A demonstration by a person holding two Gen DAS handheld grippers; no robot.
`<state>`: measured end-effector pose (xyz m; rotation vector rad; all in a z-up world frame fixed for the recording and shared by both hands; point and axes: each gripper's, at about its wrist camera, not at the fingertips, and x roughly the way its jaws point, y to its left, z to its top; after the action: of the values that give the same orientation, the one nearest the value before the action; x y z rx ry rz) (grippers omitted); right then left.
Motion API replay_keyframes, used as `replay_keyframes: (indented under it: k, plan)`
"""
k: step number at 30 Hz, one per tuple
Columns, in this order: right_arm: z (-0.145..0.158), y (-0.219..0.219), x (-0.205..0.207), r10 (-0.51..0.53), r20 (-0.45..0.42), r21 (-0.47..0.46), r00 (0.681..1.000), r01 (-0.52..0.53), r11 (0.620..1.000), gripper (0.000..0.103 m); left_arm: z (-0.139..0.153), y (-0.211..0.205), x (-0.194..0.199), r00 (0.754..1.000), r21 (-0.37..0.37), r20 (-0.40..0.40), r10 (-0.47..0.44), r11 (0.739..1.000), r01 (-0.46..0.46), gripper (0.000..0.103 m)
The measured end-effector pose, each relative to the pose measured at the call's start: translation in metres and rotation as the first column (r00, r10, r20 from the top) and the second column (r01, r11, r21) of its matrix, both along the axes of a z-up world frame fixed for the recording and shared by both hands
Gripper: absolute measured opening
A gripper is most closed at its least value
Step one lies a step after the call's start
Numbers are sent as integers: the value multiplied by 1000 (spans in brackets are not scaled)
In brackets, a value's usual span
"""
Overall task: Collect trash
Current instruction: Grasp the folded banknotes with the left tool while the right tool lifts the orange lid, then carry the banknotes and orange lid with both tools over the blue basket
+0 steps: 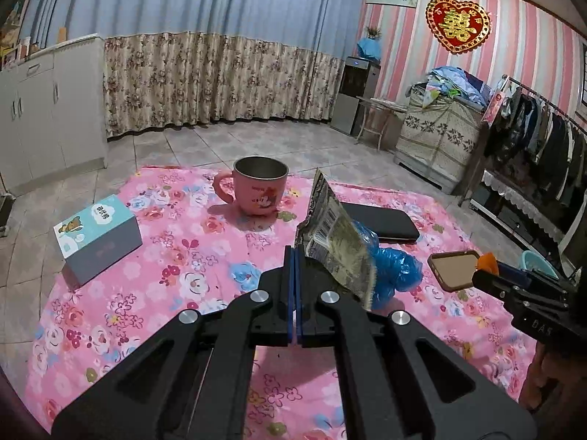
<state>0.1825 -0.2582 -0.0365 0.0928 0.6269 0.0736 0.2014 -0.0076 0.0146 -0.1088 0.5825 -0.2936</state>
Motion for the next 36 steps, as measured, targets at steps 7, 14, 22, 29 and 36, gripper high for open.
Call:
replay_keyframes:
  k: [7,14,22,29,36]
  plan:
    - [1,-2,-2,-13,10,3,1000,13,1000,40,3,-3,-3,1000,4,7,-9,1000,9,0]
    - [4,-4,-3,-15,17,8,1000,15,1000,40,5,-6,-3,1000,32,22,5,999,-5,0]
    - [13,-13,-8,-28,45,22,999,27,999,40,15,-8,-10,998,9,57,-4,1000,3,0]
    - [20,-23,-14,-44,69,29,997,42,999,40,22,-9,-16,996,-12,90,0,1000,1,0]
    - [25,-32,-18,-56,87,42,995,52,998,40,22,-13,-18,995,-17,97,3,1000,-1,0]
